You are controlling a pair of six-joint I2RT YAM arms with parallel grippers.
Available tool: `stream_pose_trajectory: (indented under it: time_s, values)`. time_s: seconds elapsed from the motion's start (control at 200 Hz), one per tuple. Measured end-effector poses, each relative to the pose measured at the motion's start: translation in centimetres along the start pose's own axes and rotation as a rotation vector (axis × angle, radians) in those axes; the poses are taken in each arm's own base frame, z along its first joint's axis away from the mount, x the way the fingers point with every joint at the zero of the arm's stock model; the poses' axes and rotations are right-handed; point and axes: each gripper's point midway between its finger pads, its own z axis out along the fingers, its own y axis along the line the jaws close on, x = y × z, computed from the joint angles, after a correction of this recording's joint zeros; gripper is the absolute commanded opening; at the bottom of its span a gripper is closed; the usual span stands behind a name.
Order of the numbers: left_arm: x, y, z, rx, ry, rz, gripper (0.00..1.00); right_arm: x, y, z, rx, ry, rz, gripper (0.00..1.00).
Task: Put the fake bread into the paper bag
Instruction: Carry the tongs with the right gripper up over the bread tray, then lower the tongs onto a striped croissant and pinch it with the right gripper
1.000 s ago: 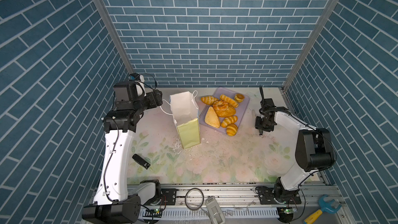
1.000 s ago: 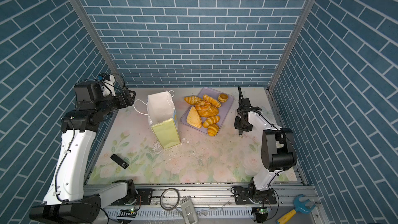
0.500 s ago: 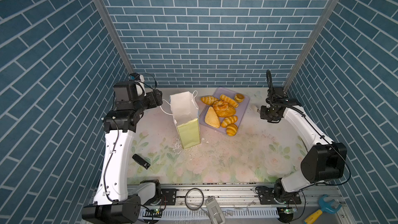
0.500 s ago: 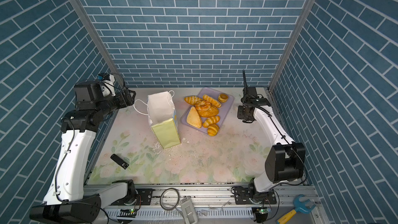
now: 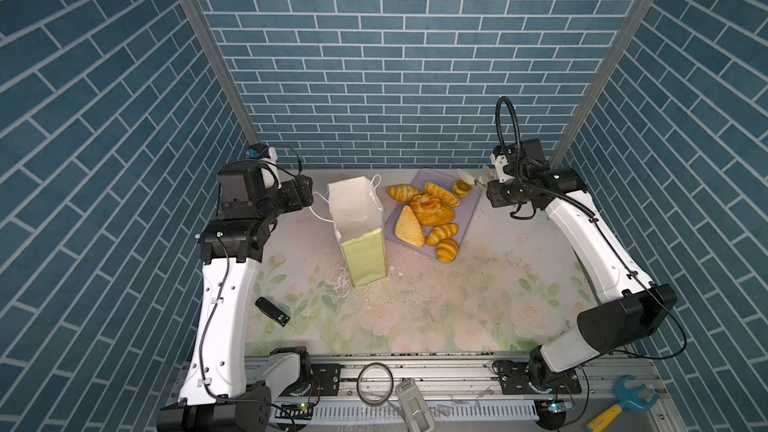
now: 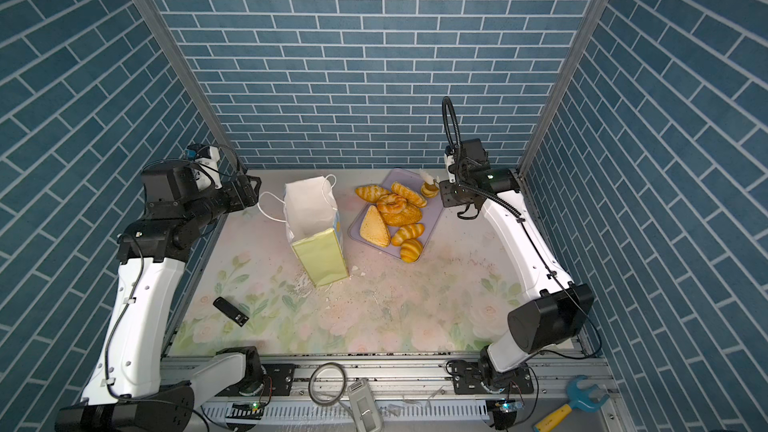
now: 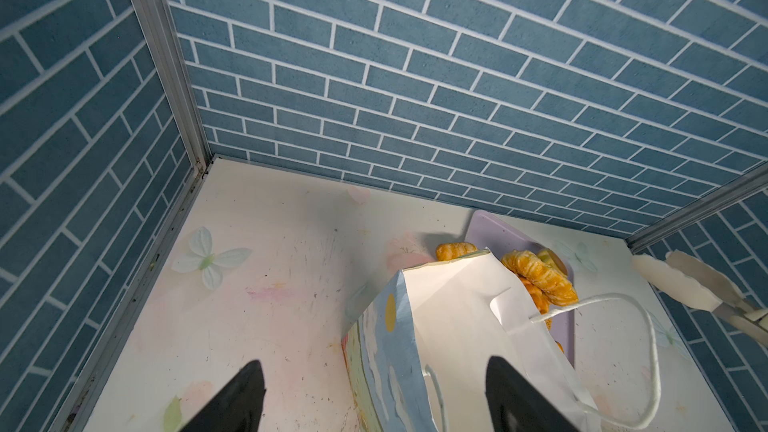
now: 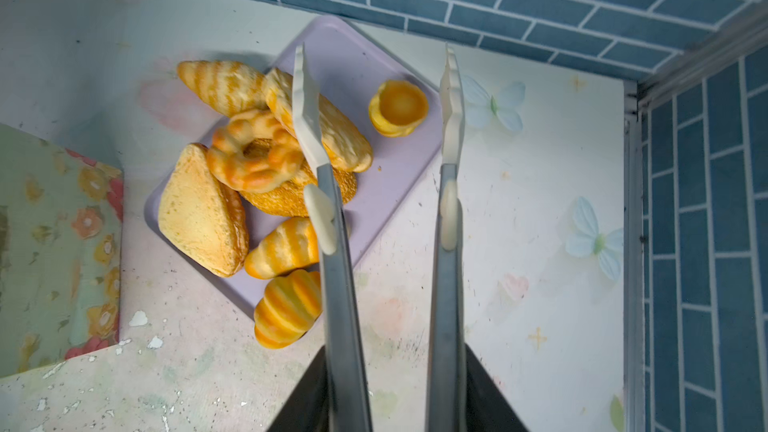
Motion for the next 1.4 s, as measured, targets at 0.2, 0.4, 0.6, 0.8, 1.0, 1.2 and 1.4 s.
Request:
stream_pose_trajectory:
  time_s: [0.2, 0.4, 0.6, 0.8, 1.0, 1.2, 1.4]
  values:
    - [0.1, 0.0, -0.3, 0.002, -0.010, -0.008, 0.84, -2.3, 2.1, 3.8, -0.032, 0.027, -0.137, 0.45]
    - [0.4, 0.1, -0.8, -0.005, -0.017, -0.019, 0.84, -3.5, 4.0, 5.9, -0.077, 0.033, -0.210, 0.45]
    - [0.2, 0.2, -1.2, -0.016, -0.030, -0.025, 0.84, -5.2, 7.7, 5.4, -0.143, -0.017, -0.327, 0.45]
    - [0.1, 0.5, -1.2, -0.032, -0.034, -0.025, 0.84, -6.9, 11.0, 7.2, -0.191, -0.041, -0.452, 0.45]
    - [0.1, 0.7, -1.2, -0.042, -0.035, -0.025, 0.84, -6.8, 12.6, 11.3, -0.205, -0.004, -0.524, 0.45]
    - [0.1, 0.9, -1.2, -0.053, -0.037, -0.025, 0.85, -5.1, 13.2, 14.2, -0.215, 0.058, -0.566, 0.46]
    - [0.2, 1.0, -1.2, -0.060, -0.033, -0.026, 0.85, -4.0, 13.5, 16.2, -0.225, 0.096, -0.582, 0.48]
